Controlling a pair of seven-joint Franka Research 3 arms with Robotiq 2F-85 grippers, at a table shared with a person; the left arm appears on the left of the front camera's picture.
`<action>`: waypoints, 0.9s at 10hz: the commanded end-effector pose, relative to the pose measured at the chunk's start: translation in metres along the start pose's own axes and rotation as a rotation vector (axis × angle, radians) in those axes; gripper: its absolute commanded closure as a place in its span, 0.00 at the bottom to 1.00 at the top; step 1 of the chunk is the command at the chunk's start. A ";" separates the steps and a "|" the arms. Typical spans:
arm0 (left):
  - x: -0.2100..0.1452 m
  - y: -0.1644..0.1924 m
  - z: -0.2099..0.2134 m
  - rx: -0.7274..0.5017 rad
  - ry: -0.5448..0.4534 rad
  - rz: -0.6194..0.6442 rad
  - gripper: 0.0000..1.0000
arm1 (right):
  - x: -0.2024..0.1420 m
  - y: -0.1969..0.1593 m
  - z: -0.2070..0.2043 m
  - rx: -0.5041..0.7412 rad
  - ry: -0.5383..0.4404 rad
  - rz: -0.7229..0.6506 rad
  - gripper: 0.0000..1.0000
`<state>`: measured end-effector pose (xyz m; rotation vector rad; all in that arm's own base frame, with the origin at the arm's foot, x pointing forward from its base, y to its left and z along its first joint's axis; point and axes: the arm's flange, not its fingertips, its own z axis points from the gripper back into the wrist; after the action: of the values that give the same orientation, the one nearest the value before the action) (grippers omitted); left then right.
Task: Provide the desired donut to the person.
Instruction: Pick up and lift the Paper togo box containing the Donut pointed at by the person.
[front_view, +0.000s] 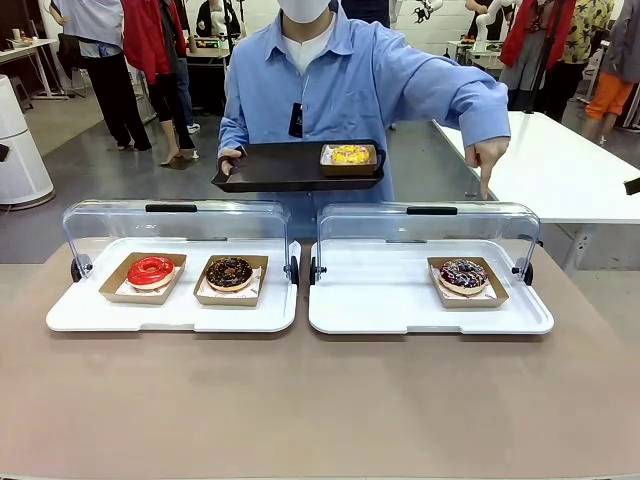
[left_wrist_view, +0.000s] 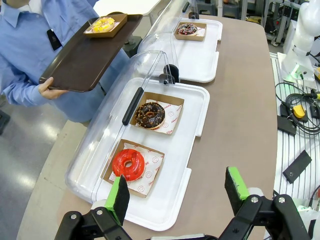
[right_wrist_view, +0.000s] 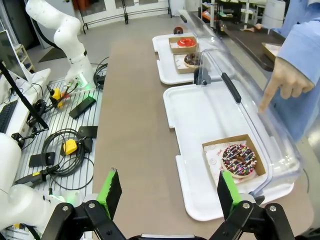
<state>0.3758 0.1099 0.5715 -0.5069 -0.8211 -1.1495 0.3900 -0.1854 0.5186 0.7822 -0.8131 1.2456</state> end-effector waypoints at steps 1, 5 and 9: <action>0.001 -0.001 0.000 -0.003 -0.015 0.003 0.00 | -0.001 0.001 0.000 0.005 -0.008 0.008 0.00; 0.001 -0.001 0.000 -0.003 -0.015 0.003 0.00 | -0.001 0.001 0.000 0.005 -0.008 0.008 0.00; 0.001 -0.001 0.000 -0.003 -0.015 0.003 0.00 | 0.059 0.003 -0.031 0.044 0.268 0.021 0.00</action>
<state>0.3759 0.1095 0.5716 -0.5068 -0.8209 -1.1503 0.3972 -0.1547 0.5395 0.6884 -0.6917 1.3198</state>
